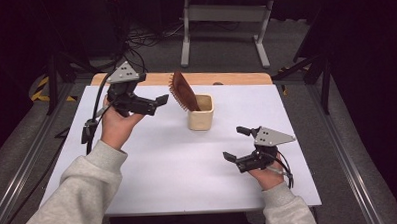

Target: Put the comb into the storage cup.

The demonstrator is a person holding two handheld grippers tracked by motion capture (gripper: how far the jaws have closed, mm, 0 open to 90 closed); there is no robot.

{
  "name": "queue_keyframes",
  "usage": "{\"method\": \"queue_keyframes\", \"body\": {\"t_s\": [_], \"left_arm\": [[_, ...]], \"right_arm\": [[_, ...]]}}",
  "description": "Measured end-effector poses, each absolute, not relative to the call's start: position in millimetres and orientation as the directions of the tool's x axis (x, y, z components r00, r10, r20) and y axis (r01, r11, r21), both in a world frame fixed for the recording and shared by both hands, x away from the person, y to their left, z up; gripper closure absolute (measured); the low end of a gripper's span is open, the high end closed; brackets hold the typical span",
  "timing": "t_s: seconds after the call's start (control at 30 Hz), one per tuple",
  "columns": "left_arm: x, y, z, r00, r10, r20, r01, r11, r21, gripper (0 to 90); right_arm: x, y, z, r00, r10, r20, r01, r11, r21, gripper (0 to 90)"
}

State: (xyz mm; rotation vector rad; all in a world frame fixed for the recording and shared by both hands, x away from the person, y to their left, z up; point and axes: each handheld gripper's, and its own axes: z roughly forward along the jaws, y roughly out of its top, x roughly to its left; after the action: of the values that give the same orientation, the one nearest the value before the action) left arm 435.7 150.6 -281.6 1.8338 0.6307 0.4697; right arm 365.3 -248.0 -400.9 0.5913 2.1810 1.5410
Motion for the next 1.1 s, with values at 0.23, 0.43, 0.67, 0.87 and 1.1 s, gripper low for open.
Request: {"method": "queue_keyframes", "body": {"t_s": [0.23, 0.43, 0.67, 0.87, 1.1], "left_arm": [[405.7, 180.7, -289.3, 0.779, 0.626, 0.037, 0.178, -0.277, 0.944, 0.0], [386.2, 208.6, -309.1, 0.775, 0.632, 0.006, 0.183, -0.234, 0.955, 0.0], [372.7, 227.8, -338.6, 0.769, 0.639, -0.012, 0.214, -0.24, 0.947, 0.0], [361.0, 241.2, -369.8, 0.762, 0.647, -0.043, 0.222, -0.199, 0.955, 0.1], [356.6, 248.2, -395.0, 0.769, 0.634, -0.075, 0.246, -0.186, 0.951, 0.0]], "right_arm": [[365.2, -250.0, -397.7, -0.826, 0.557, -0.085, 0.103, 0.297, 0.949, 3.9], [363.1, -251.3, -395.9, -0.824, 0.56, -0.089, 0.097, 0.294, 0.951, 3.9], [362.0, -253.6, -395.6, -0.821, 0.564, -0.093, 0.097, 0.298, 0.95, 3.8], [360.7, -256.1, -396.5, -0.819, 0.567, -0.091, 0.097, 0.294, 0.951, 3.7], [360.3, -256.7, -399.9, -0.818, 0.568, -0.093, 0.102, 0.303, 0.948, 3.7]]}}
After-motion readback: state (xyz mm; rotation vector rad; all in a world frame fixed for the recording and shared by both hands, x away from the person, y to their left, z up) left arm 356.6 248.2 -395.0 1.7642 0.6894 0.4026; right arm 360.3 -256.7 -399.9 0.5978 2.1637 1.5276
